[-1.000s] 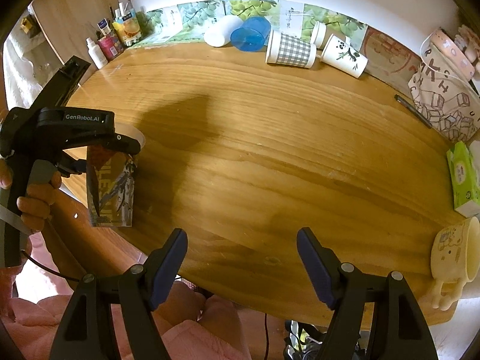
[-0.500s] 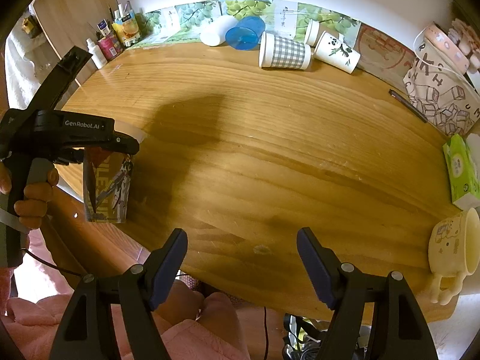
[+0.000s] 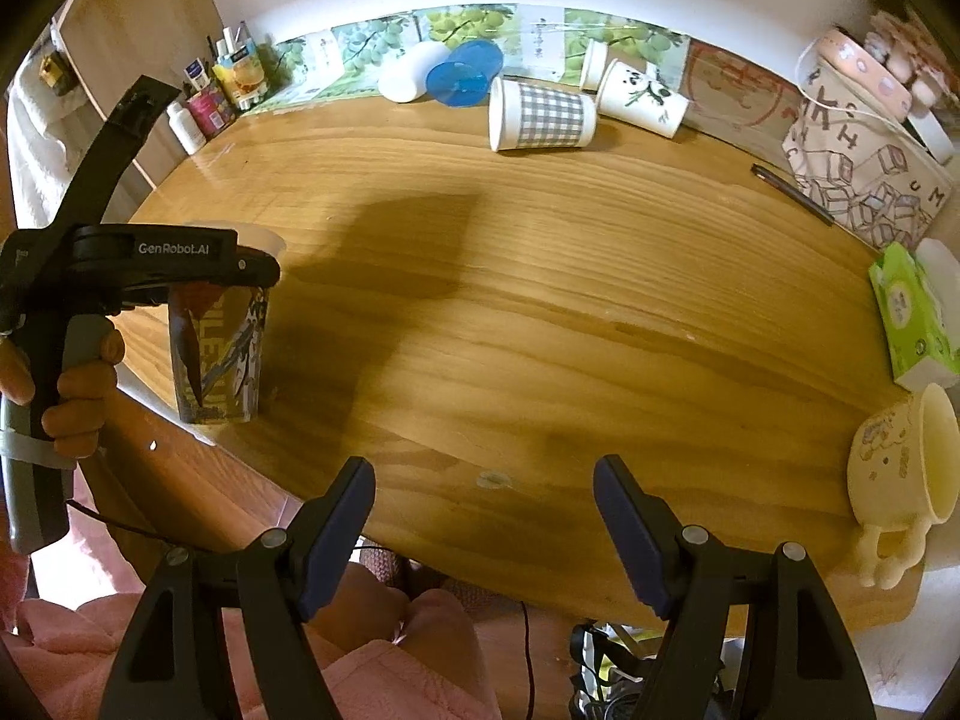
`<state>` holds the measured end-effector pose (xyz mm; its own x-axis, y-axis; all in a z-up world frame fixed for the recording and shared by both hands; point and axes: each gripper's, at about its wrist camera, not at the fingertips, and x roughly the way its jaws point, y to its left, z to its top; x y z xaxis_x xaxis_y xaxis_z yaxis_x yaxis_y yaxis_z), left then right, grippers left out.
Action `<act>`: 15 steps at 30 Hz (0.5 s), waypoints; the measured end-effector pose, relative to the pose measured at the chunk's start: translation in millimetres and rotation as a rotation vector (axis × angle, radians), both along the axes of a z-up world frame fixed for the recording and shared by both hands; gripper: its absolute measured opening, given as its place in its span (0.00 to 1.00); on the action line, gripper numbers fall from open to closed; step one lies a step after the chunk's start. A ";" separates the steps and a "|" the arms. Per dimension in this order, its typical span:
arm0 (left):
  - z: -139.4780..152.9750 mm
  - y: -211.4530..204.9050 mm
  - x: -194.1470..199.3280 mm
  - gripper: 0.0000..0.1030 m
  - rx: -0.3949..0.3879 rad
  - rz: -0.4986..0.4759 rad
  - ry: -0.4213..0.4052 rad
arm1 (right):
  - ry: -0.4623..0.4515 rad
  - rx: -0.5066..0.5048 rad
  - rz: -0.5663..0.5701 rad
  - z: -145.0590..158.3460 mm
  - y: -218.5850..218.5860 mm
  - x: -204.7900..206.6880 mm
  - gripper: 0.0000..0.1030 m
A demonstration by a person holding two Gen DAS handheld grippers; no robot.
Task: Flip cup upright
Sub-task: 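Carry the brown cup upright with the left gripper above the desk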
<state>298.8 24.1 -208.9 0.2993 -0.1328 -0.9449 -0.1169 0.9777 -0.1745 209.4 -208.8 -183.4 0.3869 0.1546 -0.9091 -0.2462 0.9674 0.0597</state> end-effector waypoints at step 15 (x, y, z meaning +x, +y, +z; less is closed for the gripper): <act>15.3 -22.5 8.7 0.77 0.032 -0.037 -0.219 | 0.009 0.004 -0.042 -1.2 -18.6 -2.1 0.74</act>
